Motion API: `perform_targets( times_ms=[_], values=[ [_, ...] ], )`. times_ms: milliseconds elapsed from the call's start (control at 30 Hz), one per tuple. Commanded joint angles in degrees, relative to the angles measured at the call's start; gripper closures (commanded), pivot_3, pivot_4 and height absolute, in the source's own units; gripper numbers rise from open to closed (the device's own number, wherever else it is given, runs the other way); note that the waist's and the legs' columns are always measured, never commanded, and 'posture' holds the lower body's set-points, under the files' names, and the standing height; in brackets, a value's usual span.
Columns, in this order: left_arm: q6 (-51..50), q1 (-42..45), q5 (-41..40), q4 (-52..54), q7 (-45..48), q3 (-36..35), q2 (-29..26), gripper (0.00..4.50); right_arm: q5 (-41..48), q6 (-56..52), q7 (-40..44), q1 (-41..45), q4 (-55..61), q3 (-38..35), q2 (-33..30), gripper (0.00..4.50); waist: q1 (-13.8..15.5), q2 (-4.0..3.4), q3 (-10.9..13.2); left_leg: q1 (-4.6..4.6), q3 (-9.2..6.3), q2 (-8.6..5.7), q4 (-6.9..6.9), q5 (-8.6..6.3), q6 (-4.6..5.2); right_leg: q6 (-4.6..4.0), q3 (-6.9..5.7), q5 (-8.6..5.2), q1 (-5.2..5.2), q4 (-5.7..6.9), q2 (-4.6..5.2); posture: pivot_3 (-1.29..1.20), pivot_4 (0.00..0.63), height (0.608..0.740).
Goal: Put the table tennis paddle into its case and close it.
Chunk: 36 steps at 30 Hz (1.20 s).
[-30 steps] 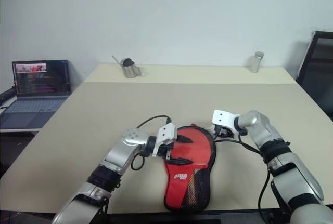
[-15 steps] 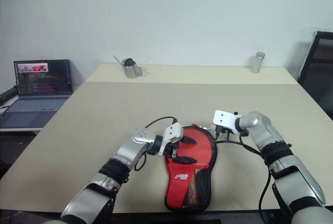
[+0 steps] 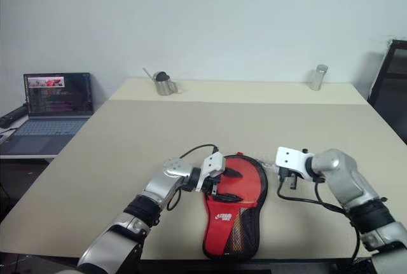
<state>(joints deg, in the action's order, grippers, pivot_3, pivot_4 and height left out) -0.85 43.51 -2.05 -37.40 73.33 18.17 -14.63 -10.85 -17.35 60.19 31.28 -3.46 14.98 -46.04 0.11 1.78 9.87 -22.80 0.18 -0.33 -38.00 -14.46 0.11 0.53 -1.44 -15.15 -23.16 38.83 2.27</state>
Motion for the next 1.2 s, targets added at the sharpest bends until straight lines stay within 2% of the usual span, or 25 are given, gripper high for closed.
perform_targets(
  times_ms=[33, 400, 667, 767, 1200],
  values=[
    [-1.7, -2.1, 2.3, -2.8, 1.5, 3.1, 0.4, 0.37, 1.5, -2.7, 1.6, -2.2, 6.9, -3.3, -3.5, 4.32, 0.1, -0.03, 0.0, 0.01, 0.00, 0.00, 0.00, 0.00, 0.00, 0.00, 0.00, 0.00, 0.00, 0.00, 0.00, 0.00, 0.150, 0.740],
    [0.6, 0.1, 4.1, -6.5, 1.9, 4.1, 1.6, 0.37, 8.2, -12.0, 7.2, -15.7, 28.1, -9.1, -14.4, 4.32, 1.1, -0.04, -0.1, -0.06, -0.10, -0.06, 0.00, 0.00, 0.00, 0.13, -0.15, -0.08, 0.07, -0.16, -0.03, 0.00, 0.150, 0.740],
    [1.8, 1.7, 4.7, -9.6, 2.1, 4.4, 3.3, 0.37, 12.7, -16.4, 9.0, -28.9, 39.6, -17.8, -21.2, 4.32, 1.4, -0.18, -0.2, 0.00, -0.41, -0.05, -0.03, 0.00, 0.00, 0.28, -0.52, -0.17, 0.45, -0.42, -0.01, 0.00, 0.150, 0.740],
    [2.5, 2.4, 5.1, -11.2, 1.8, 4.3, 4.1, 0.37, 13.8, -18.1, 8.7, -34.1, 43.9, -20.7, -22.0, 4.32, 1.5, -0.29, -0.3, 0.12, -0.79, -0.03, 0.00, -0.01, 0.00, 0.32, -0.86, -0.18, 0.94, -0.98, -0.01, 0.00, 0.150, 0.740],
    [5.7, 6.5, 6.2, -18.0, 0.6, 3.1, 7.4, 0.37, 16.1, -24.7, 8.5, -54.2, 62.3, -28.7, -21.4, 4.33, 3.2, -0.45, -0.5, 0.02, -1.14, -0.16, -0.04, -0.01, -0.01, 0.44, -1.26, -0.22, 1.18, -1.25, 0.01, 0.00, 0.150, 0.740]
  ],
)
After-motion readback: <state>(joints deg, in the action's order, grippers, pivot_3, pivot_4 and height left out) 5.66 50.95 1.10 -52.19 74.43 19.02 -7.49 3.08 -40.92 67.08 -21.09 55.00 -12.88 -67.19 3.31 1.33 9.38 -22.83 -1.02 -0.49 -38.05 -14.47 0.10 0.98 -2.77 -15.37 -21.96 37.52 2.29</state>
